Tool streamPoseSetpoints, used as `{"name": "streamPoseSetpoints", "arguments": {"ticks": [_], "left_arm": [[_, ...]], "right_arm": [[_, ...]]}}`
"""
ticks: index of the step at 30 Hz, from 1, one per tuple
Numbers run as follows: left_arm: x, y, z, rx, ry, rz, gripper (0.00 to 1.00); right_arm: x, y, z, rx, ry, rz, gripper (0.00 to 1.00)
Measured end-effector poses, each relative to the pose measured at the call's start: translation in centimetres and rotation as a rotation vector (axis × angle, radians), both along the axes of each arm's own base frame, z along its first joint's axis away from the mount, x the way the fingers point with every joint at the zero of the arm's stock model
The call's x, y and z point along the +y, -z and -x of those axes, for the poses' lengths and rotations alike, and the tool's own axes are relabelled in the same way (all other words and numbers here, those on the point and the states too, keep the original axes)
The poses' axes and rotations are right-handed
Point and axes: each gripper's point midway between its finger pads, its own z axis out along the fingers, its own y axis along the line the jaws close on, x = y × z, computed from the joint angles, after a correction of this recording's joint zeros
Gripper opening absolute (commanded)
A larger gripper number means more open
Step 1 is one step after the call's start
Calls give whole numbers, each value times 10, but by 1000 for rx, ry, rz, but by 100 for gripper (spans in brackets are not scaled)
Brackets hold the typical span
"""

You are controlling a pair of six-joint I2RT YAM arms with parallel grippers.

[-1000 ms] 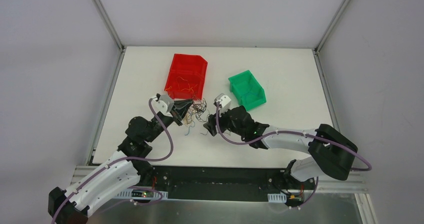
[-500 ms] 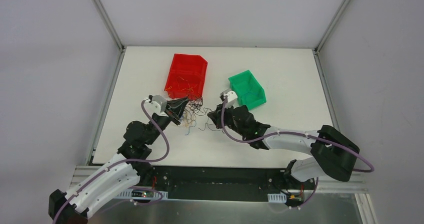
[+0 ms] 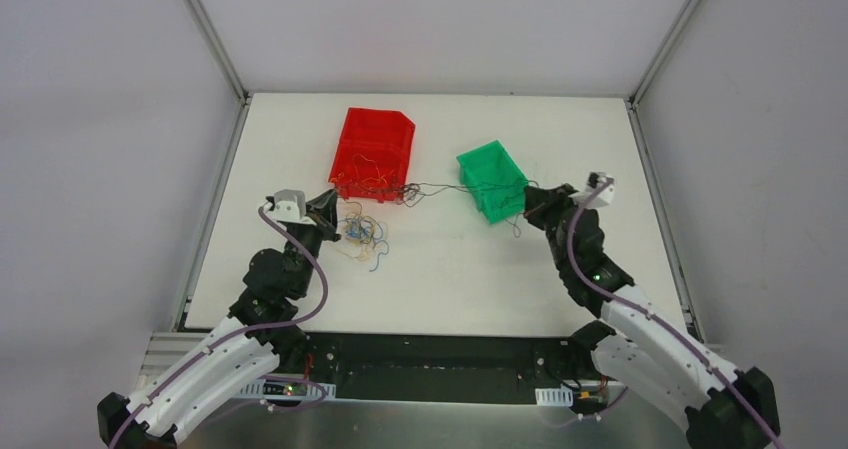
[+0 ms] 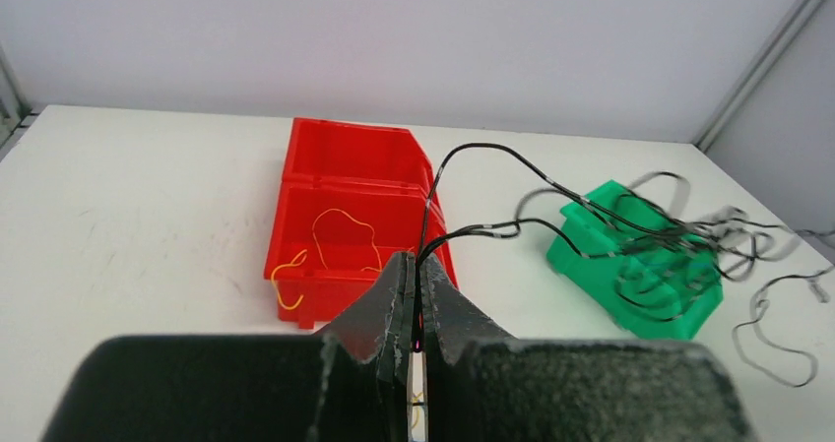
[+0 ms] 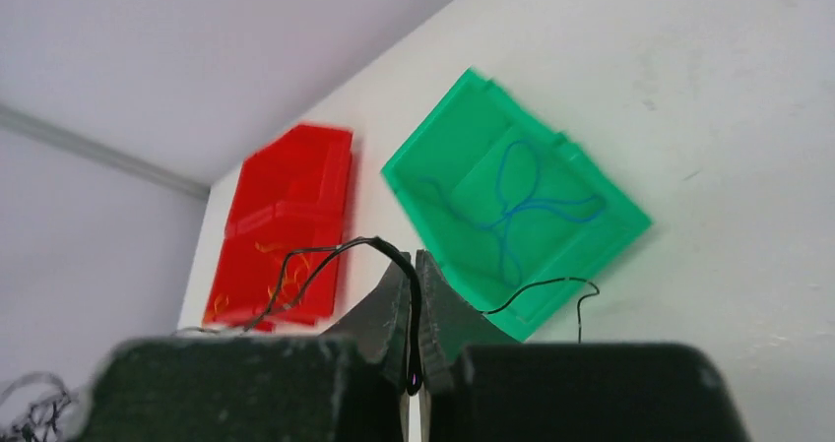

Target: Untangle the cables

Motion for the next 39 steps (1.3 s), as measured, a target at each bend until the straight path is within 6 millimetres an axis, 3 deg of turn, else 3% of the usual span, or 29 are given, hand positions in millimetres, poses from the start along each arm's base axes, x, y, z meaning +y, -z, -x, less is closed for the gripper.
{"name": "streamPoseSetpoints", "arguments": {"ticks": [1, 5, 10, 13, 15, 23, 33, 39], "left_arm": [[2, 1, -1, 4, -14, 1, 0], [8, 5, -2, 15, -49, 2, 0], [23, 6, -2, 27, -124, 14, 0], [31, 4, 2, 18, -152, 31, 0], [32, 2, 3, 12, -150, 36, 0], [15, 30, -7, 98, -105, -57, 0], [-1, 33, -6, 101, -21, -74, 0], [3, 31, -2, 97, -22, -70, 0]], "right_arm": [[-22, -4, 0, 3, 71, -39, 0], [-79, -13, 6, 6, 253, -143, 0], [-140, 3, 21, 75, 496, -214, 0], [-171, 12, 31, 107, 611, -233, 0], [-176, 10, 34, 107, 610, -247, 0], [-116, -18, 24, 143, 247, -228, 0], [-48, -74, 26, 137, -125, -188, 0], [8, -108, 21, 137, -330, -107, 0]]}}
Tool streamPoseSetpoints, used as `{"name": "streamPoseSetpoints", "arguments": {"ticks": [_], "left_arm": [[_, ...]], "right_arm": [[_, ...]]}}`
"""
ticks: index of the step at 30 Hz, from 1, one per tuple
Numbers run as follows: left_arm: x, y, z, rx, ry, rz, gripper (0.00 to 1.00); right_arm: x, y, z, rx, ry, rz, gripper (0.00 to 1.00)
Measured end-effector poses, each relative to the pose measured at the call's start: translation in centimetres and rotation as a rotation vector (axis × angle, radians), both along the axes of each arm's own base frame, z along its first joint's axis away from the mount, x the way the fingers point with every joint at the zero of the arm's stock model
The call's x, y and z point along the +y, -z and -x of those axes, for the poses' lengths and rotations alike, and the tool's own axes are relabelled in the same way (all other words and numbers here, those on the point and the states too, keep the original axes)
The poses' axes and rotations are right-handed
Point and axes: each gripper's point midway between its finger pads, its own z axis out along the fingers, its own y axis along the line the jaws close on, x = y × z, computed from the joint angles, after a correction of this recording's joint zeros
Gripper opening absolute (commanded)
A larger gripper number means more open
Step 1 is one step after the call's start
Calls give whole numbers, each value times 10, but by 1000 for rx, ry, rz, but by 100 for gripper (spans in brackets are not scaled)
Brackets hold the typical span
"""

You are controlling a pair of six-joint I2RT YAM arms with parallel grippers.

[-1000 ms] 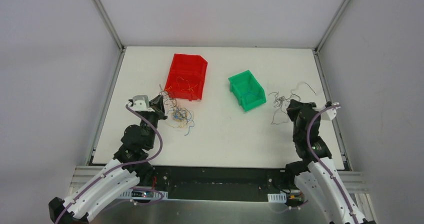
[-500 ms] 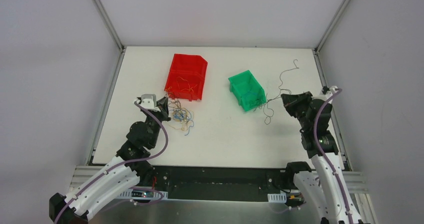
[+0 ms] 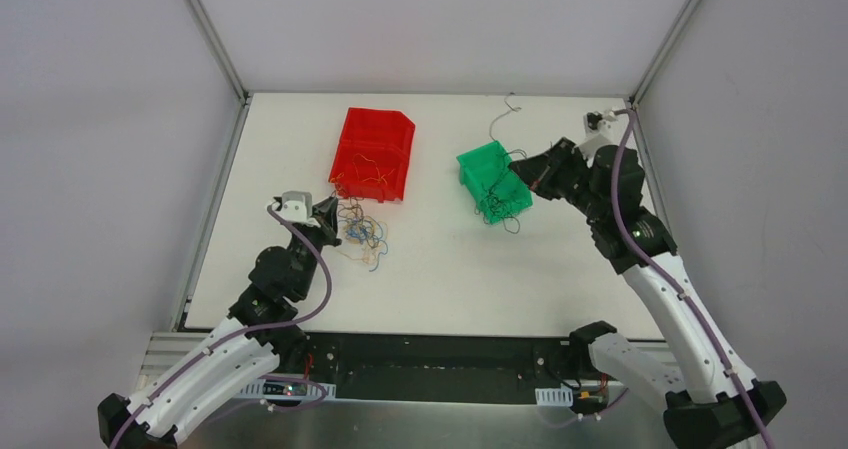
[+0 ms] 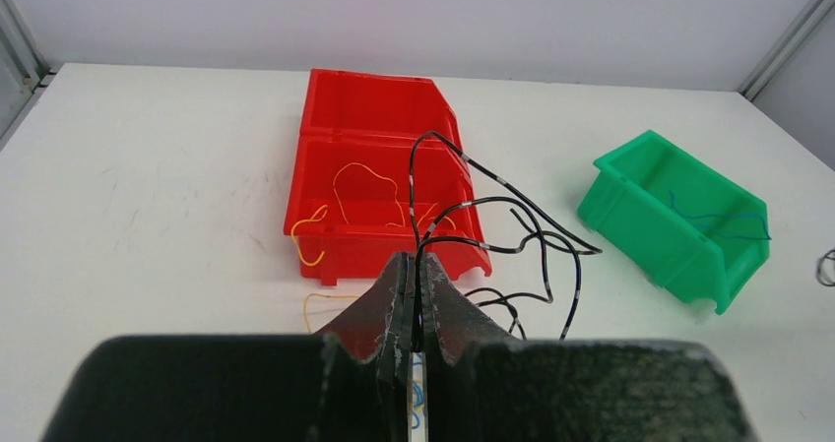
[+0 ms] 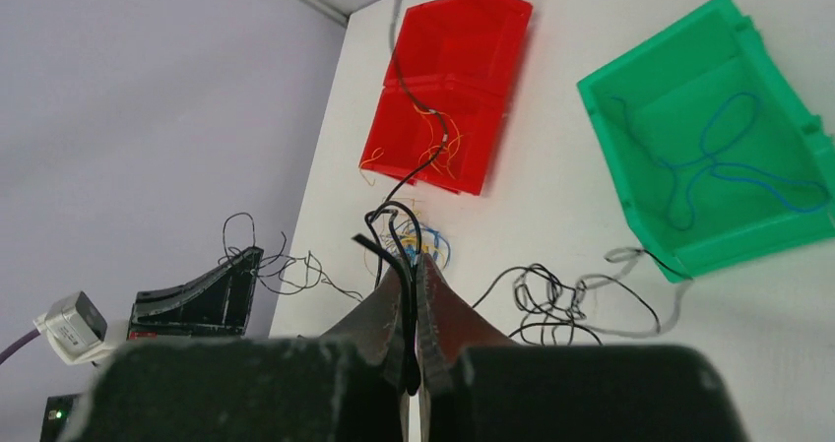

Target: Untangle the cables

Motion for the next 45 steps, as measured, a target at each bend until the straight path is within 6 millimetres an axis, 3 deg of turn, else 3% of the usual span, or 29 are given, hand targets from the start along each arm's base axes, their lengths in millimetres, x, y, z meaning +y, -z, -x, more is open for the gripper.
{"name": "streamPoseSetpoints", "arguments": {"ticks": [7, 13, 22, 34, 40, 45], "left_arm": [[6, 1, 4, 6, -19, 8, 0], [15, 9, 9, 41, -49, 28, 0], [26, 12, 18, 58, -81, 78, 0], [26, 19, 19, 87, -96, 113, 0], [25, 19, 19, 91, -94, 128, 0], [24, 21, 19, 96, -92, 129, 0]], "right_arm": [[52, -19, -16, -11, -141, 48, 0], [87, -11, -46, -1, -195, 54, 0], [130, 0, -108, -46, -239, 109, 0], [183, -18, -194, -214, -285, 136, 0], [216, 1, -244, -255, -308, 113, 0], [242, 44, -278, -248, -336, 69, 0]]}}
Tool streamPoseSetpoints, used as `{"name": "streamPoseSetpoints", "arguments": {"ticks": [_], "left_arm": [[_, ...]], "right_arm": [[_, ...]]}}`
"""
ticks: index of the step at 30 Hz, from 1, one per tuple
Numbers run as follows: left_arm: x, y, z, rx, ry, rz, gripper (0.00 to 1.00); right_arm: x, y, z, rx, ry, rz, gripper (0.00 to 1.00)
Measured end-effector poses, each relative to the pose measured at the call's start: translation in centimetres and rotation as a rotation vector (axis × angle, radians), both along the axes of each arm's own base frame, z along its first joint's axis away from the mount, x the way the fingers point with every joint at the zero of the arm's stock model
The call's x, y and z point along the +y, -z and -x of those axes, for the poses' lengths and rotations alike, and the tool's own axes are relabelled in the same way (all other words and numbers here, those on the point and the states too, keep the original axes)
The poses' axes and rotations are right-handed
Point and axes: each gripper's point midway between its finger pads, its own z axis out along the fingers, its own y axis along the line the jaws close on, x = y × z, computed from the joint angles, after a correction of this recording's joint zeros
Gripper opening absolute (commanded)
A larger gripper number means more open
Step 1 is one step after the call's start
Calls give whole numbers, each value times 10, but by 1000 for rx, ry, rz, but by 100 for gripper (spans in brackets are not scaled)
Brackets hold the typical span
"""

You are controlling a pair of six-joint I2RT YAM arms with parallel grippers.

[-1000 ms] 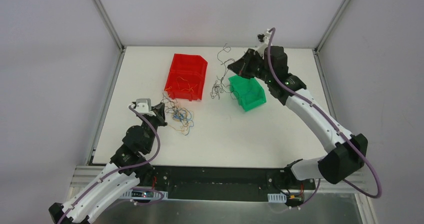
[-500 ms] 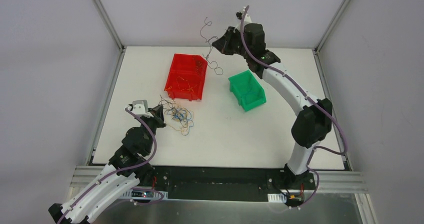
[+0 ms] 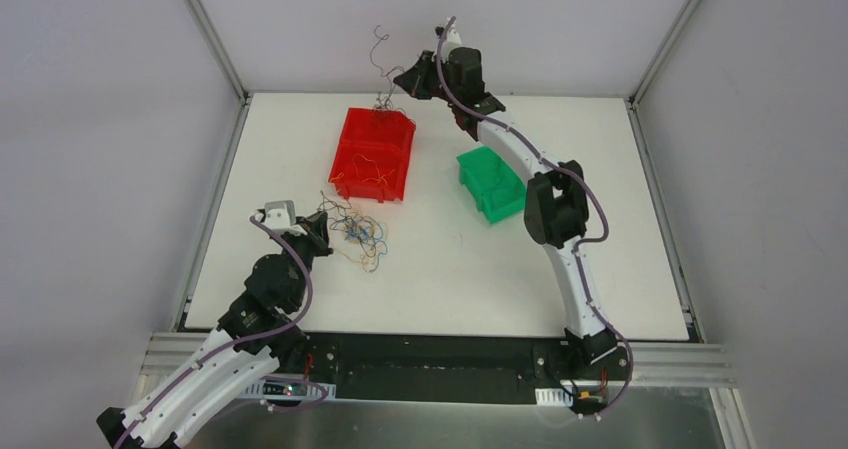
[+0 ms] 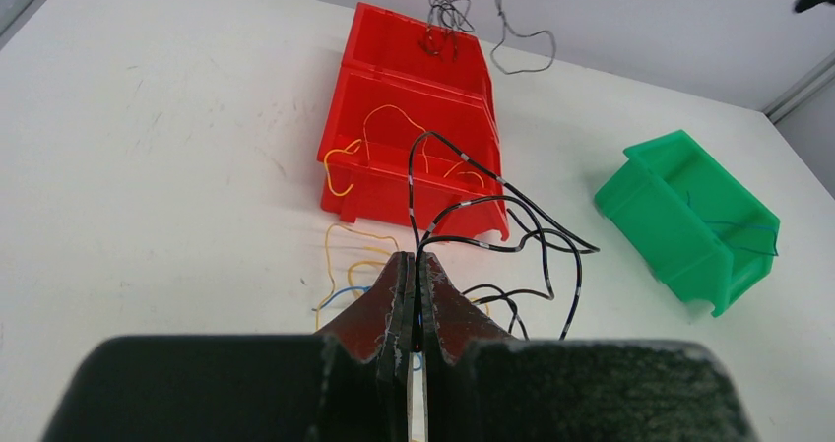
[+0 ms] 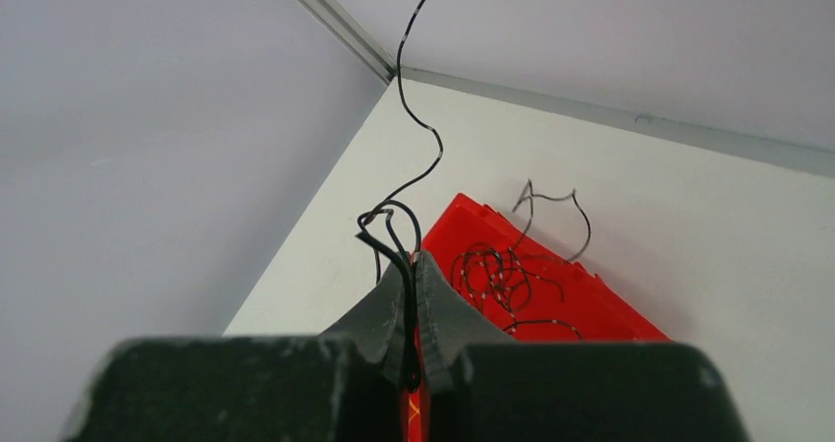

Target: Untangle the cables

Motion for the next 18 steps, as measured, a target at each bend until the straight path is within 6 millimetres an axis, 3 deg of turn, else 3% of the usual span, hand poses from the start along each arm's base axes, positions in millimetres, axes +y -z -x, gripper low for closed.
{"name": "streamPoseSetpoints", "arguments": {"ticks": [7, 10, 18], "left_arm": [[-1, 4, 0, 16, 2, -13, 0], [-1, 3, 0, 11, 8, -8, 0], [-4, 1, 2, 3, 27, -2, 0]], "right_arm": [[24, 88, -26, 25, -42, -27, 0], [33, 122, -28, 23, -84, -47, 0], [40, 171, -10, 32, -141, -3, 0]]}}
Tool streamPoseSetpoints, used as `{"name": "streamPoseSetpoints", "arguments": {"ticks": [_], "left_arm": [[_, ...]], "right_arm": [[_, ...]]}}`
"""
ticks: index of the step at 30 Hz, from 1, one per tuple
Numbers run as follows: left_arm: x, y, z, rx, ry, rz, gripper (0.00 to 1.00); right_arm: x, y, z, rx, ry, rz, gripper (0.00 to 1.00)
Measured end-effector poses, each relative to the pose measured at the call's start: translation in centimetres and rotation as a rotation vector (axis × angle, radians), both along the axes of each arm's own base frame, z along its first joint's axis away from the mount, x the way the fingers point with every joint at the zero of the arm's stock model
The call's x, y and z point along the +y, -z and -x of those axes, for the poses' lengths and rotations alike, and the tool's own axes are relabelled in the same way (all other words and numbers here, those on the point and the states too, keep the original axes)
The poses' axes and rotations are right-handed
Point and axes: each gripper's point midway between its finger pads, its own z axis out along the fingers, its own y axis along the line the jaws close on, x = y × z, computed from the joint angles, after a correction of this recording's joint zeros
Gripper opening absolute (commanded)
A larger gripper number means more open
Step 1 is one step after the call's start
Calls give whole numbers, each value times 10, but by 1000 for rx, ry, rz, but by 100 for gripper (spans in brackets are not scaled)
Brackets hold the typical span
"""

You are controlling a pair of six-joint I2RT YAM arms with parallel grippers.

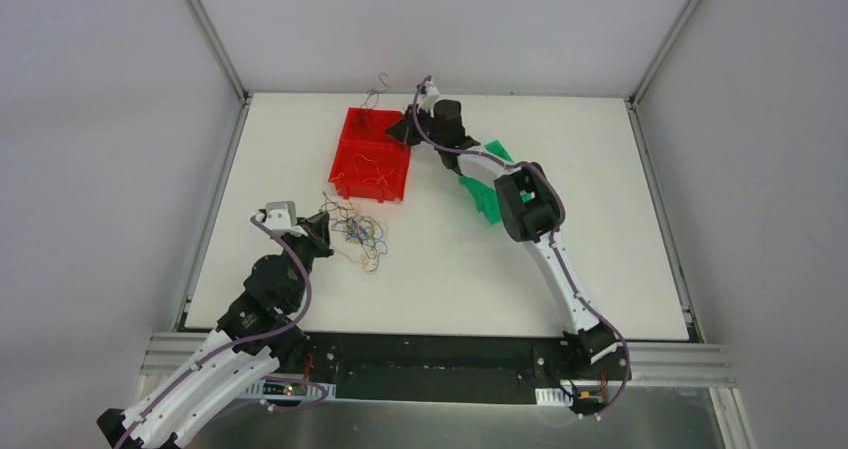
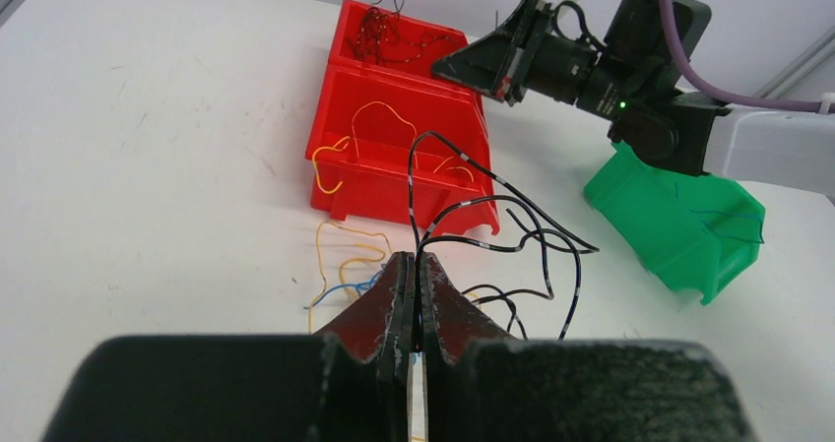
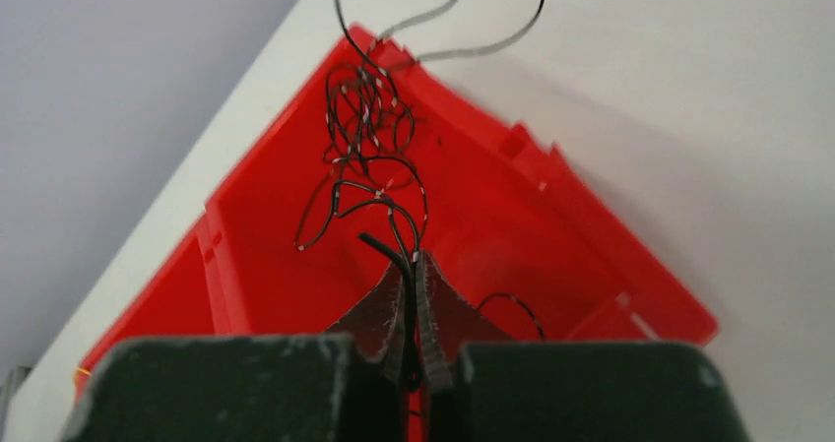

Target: Untangle the cables

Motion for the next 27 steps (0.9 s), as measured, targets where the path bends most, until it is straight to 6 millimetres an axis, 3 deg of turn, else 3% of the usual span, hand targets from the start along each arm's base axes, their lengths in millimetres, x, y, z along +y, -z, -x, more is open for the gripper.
{"name": "streamPoseSetpoints", "arguments": {"ticks": [3, 10, 14, 18, 24, 27], "left_arm": [[-1, 0, 0, 0, 5, 0, 0], [0, -3, 1, -10, 7, 8, 0], [0, -3, 1, -10, 7, 9, 0], [0, -4, 2, -14, 7, 12, 0], [0, -4, 2, -14, 6, 12, 0], [0, -3, 2, -11, 6, 9, 0]], "right_arm": [[5, 21, 16, -15, -32, 81, 0], [21, 28, 60, -84, -109, 301, 0], [21, 35, 86, -67, -126, 371, 0], [1, 34, 98, -23, -42, 419, 0], [-54, 24, 115, 45, 226, 490, 0], [-69, 27, 121, 55, 316, 523, 0]]}}
